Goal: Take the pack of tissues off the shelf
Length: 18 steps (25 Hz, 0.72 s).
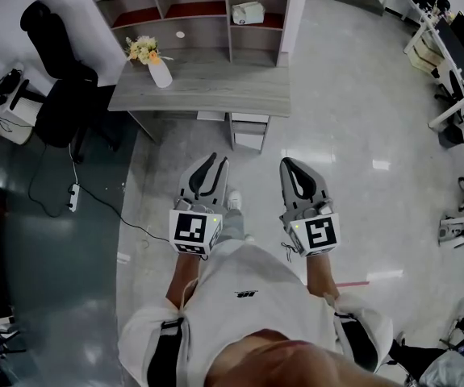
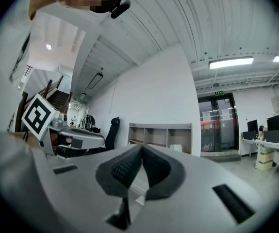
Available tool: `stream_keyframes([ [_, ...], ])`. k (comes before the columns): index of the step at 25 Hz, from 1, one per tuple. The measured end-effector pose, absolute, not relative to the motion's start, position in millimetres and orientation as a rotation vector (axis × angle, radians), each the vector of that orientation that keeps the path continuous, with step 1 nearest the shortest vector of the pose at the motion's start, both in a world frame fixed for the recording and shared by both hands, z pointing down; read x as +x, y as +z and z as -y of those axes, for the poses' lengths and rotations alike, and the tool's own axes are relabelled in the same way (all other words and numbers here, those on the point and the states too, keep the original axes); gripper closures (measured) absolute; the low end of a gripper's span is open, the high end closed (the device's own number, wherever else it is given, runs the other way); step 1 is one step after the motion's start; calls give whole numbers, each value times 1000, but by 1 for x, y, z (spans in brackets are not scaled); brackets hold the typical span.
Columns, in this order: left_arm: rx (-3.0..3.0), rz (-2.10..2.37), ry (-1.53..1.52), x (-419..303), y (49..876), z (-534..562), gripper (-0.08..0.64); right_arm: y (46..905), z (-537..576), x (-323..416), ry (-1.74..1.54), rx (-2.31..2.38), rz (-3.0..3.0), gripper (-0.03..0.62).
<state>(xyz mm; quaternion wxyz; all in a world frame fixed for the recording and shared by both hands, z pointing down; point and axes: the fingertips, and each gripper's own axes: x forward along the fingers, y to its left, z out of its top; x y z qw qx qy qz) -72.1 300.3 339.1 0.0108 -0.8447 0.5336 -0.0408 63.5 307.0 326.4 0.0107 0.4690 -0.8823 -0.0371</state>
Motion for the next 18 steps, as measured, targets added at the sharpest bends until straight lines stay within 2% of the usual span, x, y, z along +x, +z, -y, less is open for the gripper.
stream_keyframes([
  [18,-2712,-1604,-169,-68,354,-173,463,338,-185,63,-60,1520,2665,566],
])
